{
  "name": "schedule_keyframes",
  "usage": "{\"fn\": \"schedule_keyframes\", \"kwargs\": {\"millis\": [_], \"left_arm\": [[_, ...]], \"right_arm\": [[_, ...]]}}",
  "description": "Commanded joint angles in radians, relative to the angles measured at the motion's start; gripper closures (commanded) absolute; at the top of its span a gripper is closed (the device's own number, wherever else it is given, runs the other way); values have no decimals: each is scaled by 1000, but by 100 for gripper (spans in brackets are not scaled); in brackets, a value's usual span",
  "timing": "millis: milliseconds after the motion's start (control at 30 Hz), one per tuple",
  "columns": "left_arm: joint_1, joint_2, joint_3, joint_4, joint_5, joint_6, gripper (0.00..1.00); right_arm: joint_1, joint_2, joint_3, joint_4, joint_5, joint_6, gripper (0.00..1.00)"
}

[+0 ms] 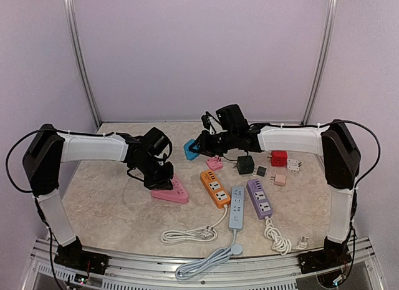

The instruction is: Pull the plug off the socket

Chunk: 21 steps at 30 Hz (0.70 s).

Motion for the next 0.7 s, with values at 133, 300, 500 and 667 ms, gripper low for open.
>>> {"fn": "schedule_keyframes", "kwargs": {"millis": [133, 300, 500, 667], "left_arm": [[-14, -59, 81, -130, -63, 36, 100], [-12, -124, 84, -163, -93, 37, 100], [-5, -182, 79, -190, -111, 42, 100], [4, -203, 63, -192, -113, 42, 100]], "right_arm": [[-7, 110, 218, -295, 278, -216, 100], [-9, 209, 363, -425, 431, -291, 100], [-1, 317, 496, -507, 495, -347, 99], [24, 405, 620, -596, 533, -380, 97]]}}
